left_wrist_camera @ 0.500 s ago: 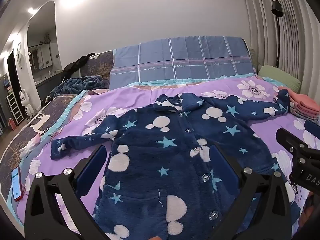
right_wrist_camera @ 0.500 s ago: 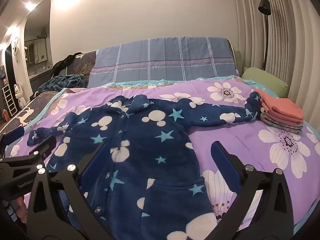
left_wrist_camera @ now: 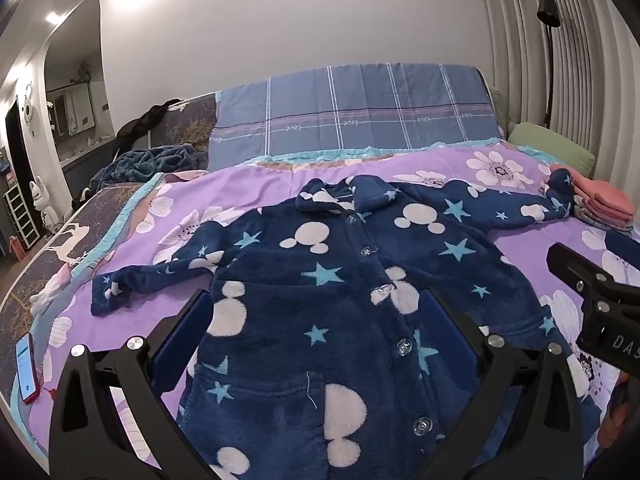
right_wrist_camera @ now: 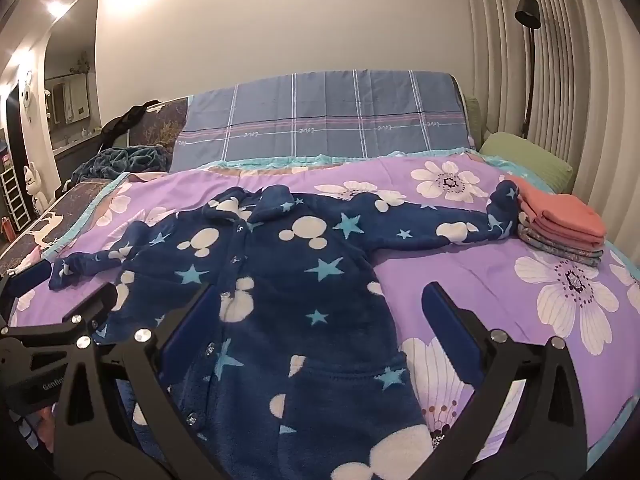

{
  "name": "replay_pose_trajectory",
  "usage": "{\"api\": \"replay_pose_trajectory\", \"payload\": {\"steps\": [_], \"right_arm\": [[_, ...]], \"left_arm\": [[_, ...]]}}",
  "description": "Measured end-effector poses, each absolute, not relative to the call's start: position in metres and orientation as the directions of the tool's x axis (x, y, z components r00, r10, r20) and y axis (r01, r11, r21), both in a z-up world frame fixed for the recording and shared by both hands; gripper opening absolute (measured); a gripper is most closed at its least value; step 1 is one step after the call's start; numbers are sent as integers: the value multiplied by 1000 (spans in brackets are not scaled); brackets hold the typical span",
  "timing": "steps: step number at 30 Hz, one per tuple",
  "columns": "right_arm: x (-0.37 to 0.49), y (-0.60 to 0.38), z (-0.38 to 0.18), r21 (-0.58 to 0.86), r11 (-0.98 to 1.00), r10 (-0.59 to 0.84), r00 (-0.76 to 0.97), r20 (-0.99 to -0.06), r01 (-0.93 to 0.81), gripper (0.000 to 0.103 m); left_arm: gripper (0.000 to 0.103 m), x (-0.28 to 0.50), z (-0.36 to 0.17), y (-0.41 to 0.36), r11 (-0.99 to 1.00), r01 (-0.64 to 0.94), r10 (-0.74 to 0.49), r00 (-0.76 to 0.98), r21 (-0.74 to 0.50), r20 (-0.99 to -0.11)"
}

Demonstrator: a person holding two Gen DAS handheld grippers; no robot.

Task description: Fold small clothes

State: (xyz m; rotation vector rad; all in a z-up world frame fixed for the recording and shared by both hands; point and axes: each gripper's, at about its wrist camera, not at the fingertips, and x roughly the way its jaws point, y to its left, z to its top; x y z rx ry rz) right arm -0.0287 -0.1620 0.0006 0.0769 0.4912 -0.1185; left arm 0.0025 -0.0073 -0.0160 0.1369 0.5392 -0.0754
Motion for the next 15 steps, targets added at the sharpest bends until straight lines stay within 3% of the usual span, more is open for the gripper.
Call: {"api": "replay_pose_trajectory", "payload": {"steps": [15], "right_arm": [[-29,-154,3,36,991,-100,874,-476,133,101]], "left_arm": [[102,0,-14,-6,987,130,-62,852,96,-520]]}}
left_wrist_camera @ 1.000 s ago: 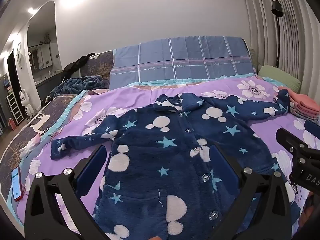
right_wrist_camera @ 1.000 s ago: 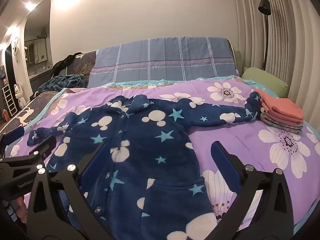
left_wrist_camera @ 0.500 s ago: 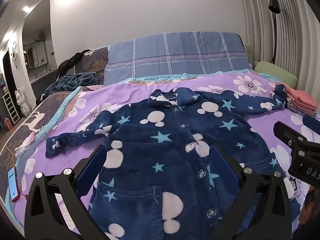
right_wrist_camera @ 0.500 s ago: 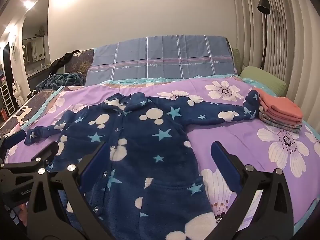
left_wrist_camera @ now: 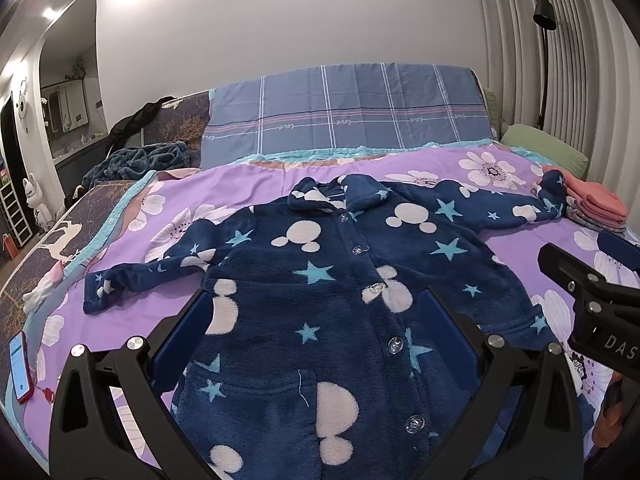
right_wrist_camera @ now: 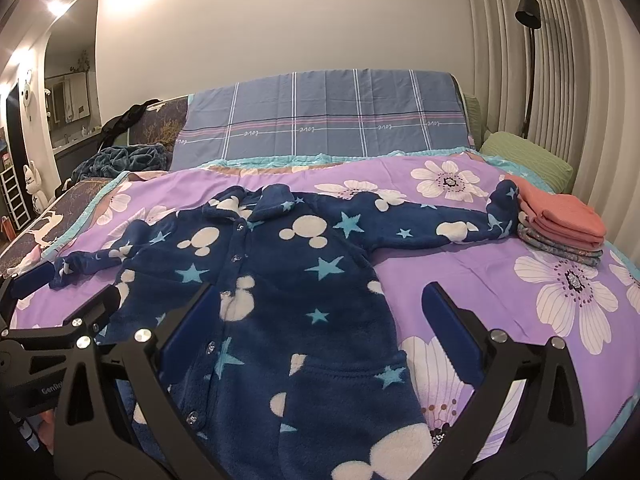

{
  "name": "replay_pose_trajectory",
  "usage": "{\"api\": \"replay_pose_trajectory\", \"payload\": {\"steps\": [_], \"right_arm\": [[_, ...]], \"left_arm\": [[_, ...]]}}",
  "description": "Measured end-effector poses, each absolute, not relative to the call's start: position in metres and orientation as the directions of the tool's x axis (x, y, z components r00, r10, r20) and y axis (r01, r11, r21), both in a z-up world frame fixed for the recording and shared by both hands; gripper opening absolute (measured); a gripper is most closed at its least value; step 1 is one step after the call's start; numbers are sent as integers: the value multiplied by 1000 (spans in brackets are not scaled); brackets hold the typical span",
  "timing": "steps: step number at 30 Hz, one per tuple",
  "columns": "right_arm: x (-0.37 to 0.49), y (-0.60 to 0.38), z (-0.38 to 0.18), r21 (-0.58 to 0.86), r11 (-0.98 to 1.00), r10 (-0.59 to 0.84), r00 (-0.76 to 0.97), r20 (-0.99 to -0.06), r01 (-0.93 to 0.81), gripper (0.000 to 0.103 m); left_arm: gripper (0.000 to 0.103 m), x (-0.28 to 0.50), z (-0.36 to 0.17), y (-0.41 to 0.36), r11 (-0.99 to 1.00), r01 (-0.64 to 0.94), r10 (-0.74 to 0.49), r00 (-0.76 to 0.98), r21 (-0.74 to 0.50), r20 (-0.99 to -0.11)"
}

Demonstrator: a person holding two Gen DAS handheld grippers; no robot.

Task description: Fold small clothes

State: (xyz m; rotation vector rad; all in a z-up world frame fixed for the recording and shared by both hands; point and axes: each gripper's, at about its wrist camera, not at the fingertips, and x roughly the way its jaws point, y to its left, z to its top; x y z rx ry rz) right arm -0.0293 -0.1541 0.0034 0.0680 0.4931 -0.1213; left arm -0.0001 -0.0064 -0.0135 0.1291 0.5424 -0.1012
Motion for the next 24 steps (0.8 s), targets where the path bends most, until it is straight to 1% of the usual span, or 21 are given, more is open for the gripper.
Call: {"api": "replay_pose_trajectory", "payload": {"steps": [7,24], "right_arm": [[-31,-154,3,36,990,-100,874,-475,133,101],[-31,-149,4,30,991,-100,872,-480,131,101]], "left_arm": [[102,-4,-11,-9,985,136,-65,858,104,-509],[102,-5,-10,-12,985,147,-78,853,94,-517]]}}
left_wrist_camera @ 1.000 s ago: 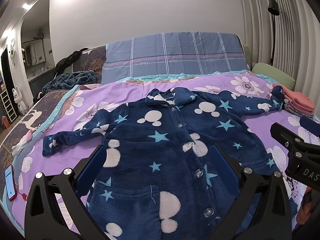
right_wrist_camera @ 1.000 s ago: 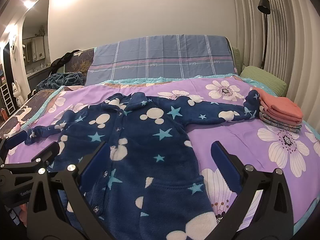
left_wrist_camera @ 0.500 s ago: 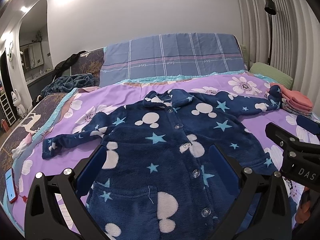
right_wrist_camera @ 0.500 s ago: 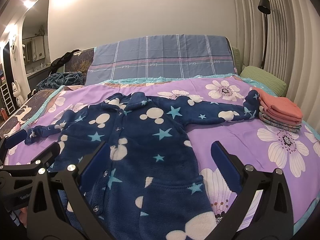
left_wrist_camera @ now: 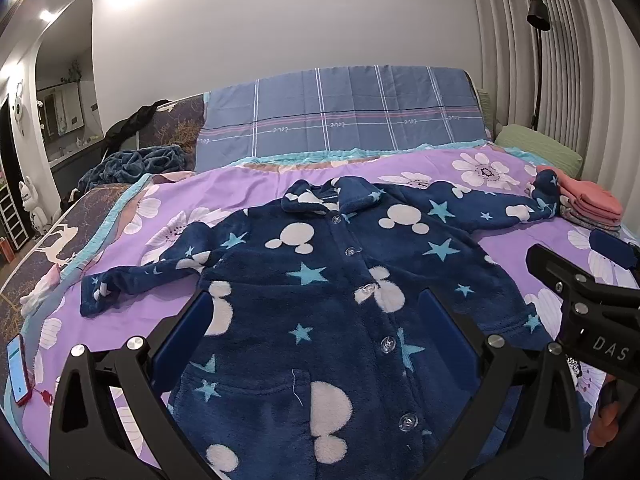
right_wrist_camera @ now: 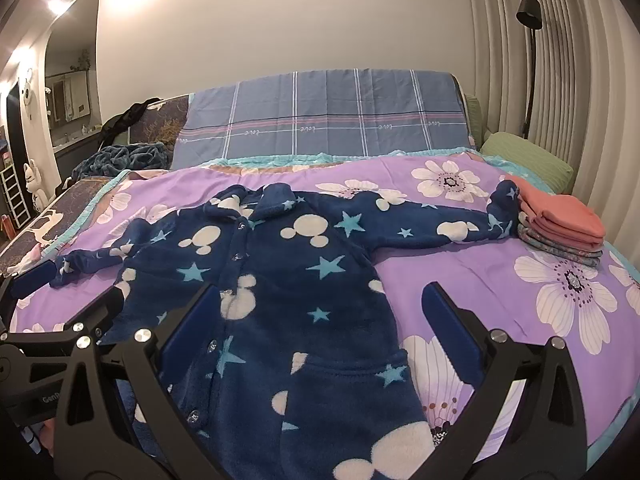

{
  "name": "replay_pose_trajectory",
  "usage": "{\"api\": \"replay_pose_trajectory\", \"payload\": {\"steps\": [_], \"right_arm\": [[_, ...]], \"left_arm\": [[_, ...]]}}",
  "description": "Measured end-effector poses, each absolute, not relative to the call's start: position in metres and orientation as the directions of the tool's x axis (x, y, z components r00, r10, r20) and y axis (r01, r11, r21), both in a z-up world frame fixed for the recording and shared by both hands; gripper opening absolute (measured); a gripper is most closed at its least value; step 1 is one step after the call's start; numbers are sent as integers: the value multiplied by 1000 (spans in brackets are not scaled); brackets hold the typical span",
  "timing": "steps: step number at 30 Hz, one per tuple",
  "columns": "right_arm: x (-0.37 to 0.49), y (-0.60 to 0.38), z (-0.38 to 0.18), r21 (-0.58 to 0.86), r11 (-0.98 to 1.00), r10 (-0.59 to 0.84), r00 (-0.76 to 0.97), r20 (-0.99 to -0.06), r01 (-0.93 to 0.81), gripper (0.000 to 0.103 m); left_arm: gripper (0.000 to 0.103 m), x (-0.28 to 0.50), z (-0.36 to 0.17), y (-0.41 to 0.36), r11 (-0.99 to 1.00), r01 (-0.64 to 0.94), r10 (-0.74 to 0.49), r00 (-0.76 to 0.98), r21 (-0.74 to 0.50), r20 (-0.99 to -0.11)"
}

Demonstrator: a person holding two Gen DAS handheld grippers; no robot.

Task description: Fold small clothes

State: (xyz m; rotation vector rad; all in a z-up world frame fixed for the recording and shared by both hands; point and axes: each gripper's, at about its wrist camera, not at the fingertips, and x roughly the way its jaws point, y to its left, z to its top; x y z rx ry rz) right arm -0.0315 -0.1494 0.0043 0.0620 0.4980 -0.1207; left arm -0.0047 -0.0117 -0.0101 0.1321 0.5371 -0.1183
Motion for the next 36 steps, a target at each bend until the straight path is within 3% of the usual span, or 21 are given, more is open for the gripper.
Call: {"api": "replay_pose_trajectory", "payload": {"steps": [36], "right_arm": [[-32,-148,0,5,992,-109,874,-474,127,101]], "left_arm": [[102,-1,-12,-10,987,139,-75,852,86,-519]]}}
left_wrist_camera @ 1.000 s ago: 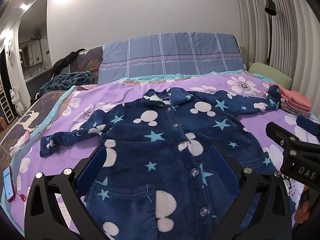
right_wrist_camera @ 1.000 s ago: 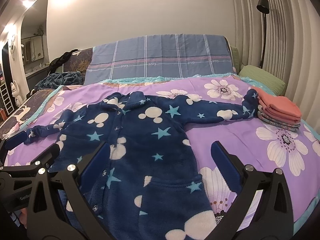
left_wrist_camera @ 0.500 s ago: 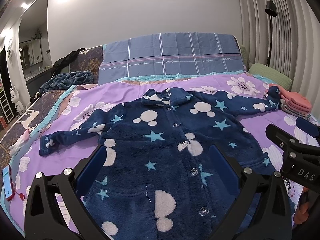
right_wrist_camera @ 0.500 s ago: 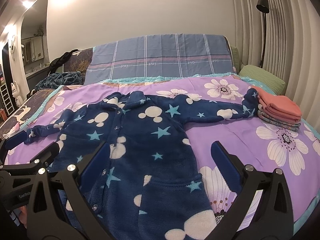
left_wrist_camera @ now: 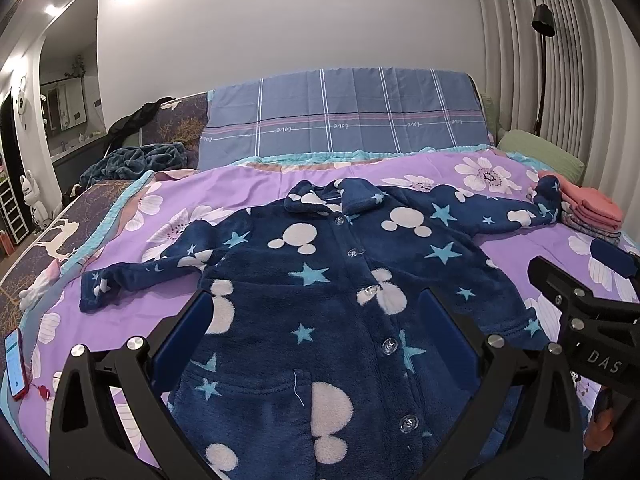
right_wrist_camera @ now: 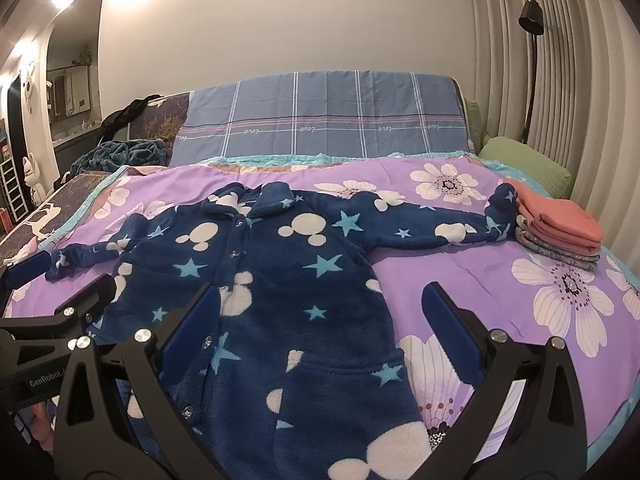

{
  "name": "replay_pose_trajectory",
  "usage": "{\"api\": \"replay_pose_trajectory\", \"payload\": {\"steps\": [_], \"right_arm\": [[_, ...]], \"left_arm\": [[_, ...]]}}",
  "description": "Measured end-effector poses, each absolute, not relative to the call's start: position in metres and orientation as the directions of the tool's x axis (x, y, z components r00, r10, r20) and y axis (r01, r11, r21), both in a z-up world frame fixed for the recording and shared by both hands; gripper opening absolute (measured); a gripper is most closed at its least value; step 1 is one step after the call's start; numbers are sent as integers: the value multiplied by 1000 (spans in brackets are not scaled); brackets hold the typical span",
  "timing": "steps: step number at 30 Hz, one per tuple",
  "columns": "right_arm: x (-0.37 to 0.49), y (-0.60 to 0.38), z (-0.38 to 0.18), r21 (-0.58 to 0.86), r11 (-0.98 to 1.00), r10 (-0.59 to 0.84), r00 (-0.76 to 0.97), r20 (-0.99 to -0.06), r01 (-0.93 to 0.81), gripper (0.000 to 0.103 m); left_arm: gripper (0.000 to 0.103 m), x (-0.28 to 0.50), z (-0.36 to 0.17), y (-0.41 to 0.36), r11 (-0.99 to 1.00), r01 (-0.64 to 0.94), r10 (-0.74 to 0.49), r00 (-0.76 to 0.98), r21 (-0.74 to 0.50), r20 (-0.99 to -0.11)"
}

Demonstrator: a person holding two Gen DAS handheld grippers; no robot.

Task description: Fold small clothes

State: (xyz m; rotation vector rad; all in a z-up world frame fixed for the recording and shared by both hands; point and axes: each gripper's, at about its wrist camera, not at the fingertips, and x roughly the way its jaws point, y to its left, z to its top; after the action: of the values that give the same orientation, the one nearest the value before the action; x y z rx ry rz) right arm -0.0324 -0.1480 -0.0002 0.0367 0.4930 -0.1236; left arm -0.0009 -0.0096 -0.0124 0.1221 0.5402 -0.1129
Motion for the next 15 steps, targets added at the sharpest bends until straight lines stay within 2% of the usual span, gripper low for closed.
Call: {"api": "replay_pose_trajectory", "payload": {"steps": [15], "right_arm": [[-32,-149,2,-6,992,-117,876,-467,130,101]], "left_arm": [[102,0,-10,-7,987,137,-75,853,82,-517]]}}
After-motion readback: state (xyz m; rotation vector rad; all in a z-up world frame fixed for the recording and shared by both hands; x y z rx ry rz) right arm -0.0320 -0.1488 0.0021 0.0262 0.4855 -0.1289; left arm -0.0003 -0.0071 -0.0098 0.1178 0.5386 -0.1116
